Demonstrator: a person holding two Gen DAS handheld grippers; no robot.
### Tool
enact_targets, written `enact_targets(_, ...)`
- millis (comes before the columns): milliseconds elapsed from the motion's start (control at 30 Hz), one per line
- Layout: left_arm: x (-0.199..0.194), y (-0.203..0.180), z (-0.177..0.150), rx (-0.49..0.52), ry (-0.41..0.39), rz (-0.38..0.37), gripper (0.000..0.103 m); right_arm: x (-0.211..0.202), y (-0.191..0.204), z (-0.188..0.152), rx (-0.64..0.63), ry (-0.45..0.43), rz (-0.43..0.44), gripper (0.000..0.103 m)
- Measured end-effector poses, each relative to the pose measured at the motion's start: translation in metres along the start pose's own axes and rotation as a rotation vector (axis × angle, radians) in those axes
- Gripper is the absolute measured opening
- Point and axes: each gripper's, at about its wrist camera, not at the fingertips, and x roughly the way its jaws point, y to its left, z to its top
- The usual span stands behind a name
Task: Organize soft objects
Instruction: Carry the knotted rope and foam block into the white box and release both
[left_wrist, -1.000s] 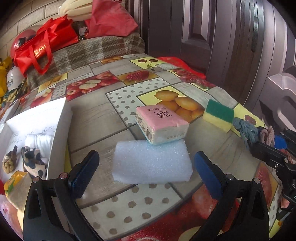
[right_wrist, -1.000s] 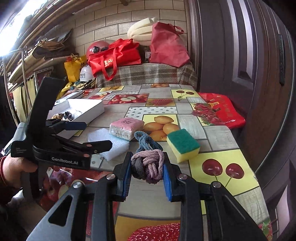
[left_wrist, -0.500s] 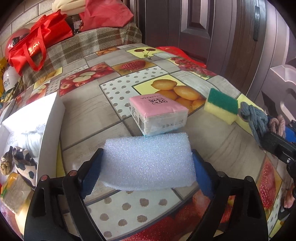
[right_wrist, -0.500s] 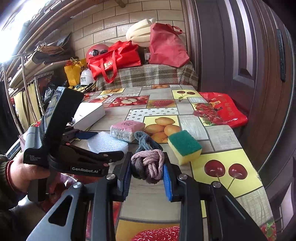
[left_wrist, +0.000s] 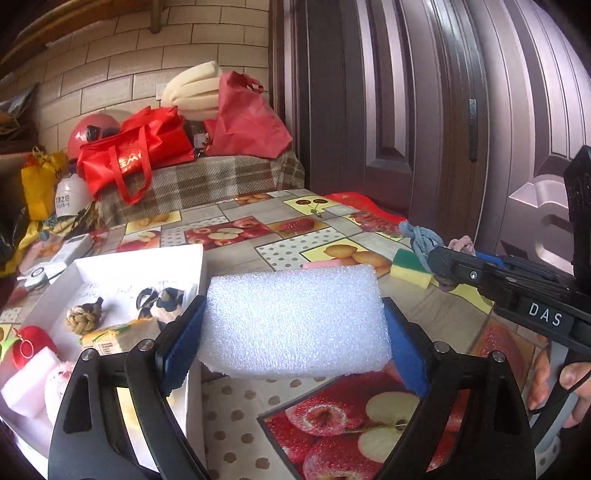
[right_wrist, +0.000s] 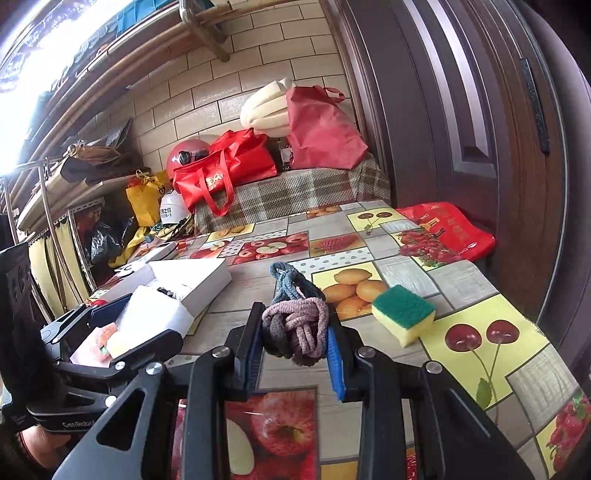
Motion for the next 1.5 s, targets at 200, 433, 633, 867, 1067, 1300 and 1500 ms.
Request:
enact_targets(200,-0.003,0.013,-0.003,-0.042,-0.002,0.004,0.09,0.003,0.016,-0.001,-0.038,0.0,-0.009,0.032)
enact_targets(433,-0.011,0.016,-0.006,-0.038,-0.016,0.015,0.091,0.006,0.025,-0.003,-0.058,0.007,-0.019,0.032)
enact_targets(633,-0.019,0.024,-0.009,-0.038,-0.025,0.028,0.091,0.009,0.036,-0.004,-0.079,0.014,-0.012,0.032)
enact_targets(867,-0.032,0.043,-0.014,-0.044,-0.042,0.059,0.091,0.013,0.048,-0.007,-0.108,0.025,-0.003,0.032)
enact_targets(1067,-0.041,0.063,-0.018,-0.058,-0.053,0.094,0.091,0.016,0.057,-0.008,-0.124,0.031,0.0,0.032)
enact_targets(1300,-0.046,0.087,-0.02,-0.073,-0.053,0.143,0.091,0.024,0.074,-0.011,-0.156,0.05,0.026,0.032)
enact_targets(1500,-0.047,0.113,-0.022,-0.112,-0.049,0.188,0.091,0.031,0.098,-0.014,-0.213,0.06,0.061,0.032)
